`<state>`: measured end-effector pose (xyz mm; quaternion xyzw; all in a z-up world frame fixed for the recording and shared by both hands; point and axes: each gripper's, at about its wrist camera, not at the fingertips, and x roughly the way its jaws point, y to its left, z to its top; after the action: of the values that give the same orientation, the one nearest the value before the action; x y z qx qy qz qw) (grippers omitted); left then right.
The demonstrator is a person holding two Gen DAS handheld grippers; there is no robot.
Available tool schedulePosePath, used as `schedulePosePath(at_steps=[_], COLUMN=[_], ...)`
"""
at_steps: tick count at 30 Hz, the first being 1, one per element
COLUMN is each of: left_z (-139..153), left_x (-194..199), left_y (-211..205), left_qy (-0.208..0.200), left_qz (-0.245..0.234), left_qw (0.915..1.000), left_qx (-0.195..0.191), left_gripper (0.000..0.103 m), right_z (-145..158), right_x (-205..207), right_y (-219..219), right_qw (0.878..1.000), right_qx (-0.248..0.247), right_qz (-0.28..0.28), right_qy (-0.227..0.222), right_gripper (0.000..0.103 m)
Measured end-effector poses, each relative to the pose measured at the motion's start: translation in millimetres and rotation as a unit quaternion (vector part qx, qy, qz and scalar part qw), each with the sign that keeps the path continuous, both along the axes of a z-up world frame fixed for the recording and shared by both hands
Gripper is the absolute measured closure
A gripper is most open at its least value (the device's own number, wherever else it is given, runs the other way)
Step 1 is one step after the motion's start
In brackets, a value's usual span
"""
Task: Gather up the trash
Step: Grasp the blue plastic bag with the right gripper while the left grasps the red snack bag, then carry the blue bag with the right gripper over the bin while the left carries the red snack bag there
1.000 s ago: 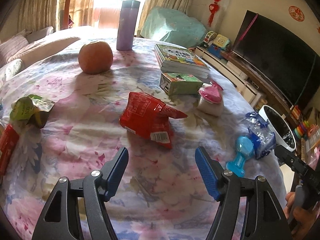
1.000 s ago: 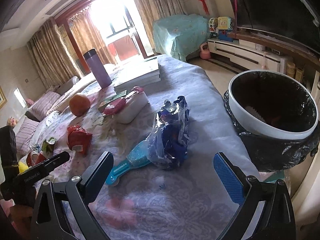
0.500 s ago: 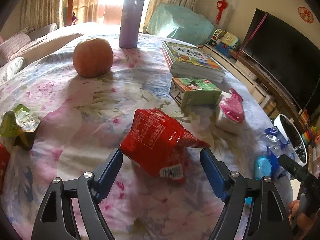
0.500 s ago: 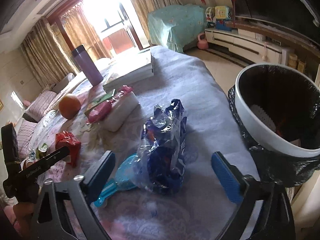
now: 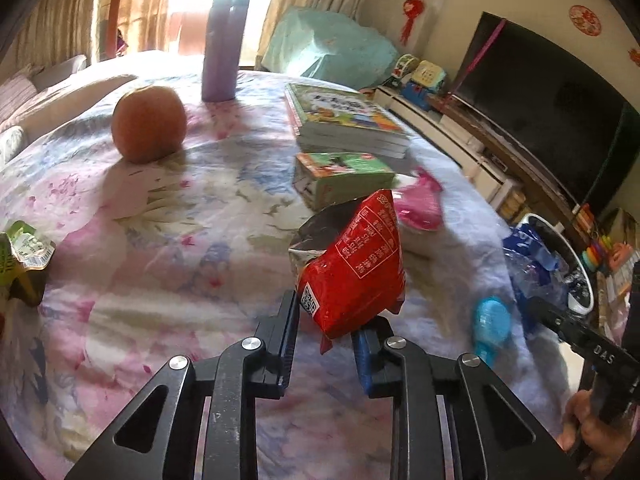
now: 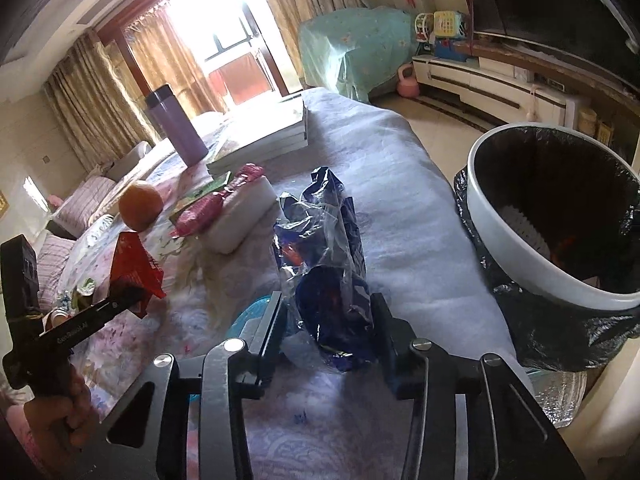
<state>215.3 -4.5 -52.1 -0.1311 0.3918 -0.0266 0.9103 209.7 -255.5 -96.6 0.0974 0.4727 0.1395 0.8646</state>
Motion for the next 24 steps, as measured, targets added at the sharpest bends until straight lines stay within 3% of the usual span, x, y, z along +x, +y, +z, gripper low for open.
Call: schedulePosePath(at_steps=[10,24], left_z=[18,27], left_x=[-18,-8], left_y=[-38,-88], left_qy=[-0.019,-0.027], left_qz=[-0.057,-0.119], left_qw=[0.9981,0.9923], left_qx=[-0.015,-0.020], left_gripper=[0.079,0.079], right_z=[19,37], right_x=[-18,-37], right_y=[-19,-57], right_qw=[1.000,0.998], right_qx=[0.013,0.016], right_qz=[-0.008,-0.041], right_qy=[-0.023,-0.041], right_gripper=[0.062,0.062])
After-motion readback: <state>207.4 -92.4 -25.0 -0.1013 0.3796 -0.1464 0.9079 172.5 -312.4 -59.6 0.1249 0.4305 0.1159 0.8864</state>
